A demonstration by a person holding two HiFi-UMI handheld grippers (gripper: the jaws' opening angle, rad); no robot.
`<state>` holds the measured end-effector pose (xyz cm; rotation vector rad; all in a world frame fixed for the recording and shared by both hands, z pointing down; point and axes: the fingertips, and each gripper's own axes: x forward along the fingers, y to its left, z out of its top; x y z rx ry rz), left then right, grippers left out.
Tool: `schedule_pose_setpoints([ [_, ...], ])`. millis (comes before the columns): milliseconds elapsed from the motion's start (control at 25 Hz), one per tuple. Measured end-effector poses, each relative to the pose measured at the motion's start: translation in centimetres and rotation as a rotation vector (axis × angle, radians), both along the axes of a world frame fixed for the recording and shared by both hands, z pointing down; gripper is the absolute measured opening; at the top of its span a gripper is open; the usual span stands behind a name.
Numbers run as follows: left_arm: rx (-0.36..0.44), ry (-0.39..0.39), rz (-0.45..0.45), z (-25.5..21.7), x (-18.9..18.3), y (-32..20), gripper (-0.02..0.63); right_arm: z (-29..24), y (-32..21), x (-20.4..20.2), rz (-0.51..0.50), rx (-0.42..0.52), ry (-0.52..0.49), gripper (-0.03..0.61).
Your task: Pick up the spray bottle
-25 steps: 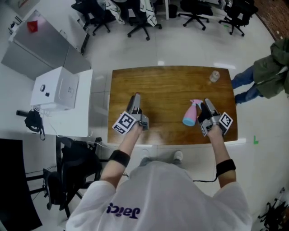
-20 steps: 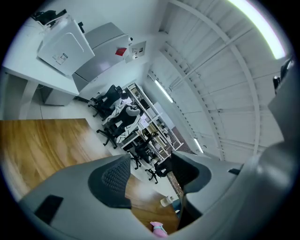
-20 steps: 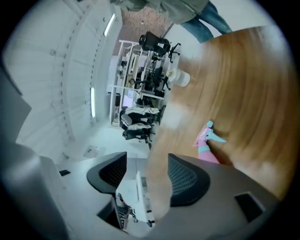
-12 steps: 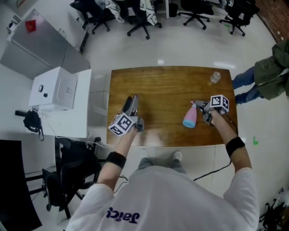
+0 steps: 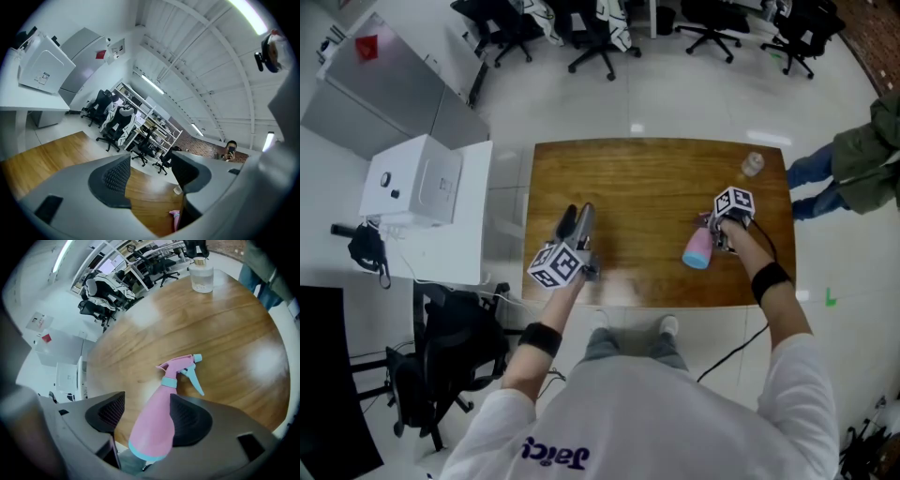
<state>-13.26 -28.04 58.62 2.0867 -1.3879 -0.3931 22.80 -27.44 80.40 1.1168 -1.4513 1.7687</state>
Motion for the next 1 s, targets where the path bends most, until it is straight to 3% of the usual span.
schedule_pose_setpoints([
  [360,0.015,-0.058,0.007,-0.3,-0.7,0.5,0.272,2.7,-0.1,0.5,-0.105,-0.069,0.177,0.308],
  [600,0.015,-0.073,-0.006,0.1,-1.5,0.8,0.272,4.8,0.8,0.5,-0.104,-0.124,0.231,0.308],
  [800,0.006,-0.075,0.003,0.3,-1.5,1.4,0.272,5.6,1.2,0.5,-0.117,-0.117,0.249,0.299],
  [1000,0.023,-0.077,0.013,0.0,-1.4,1.5,0.272,5.1,1.1,0.4,-0.21,-0.028,0.29,0.29],
])
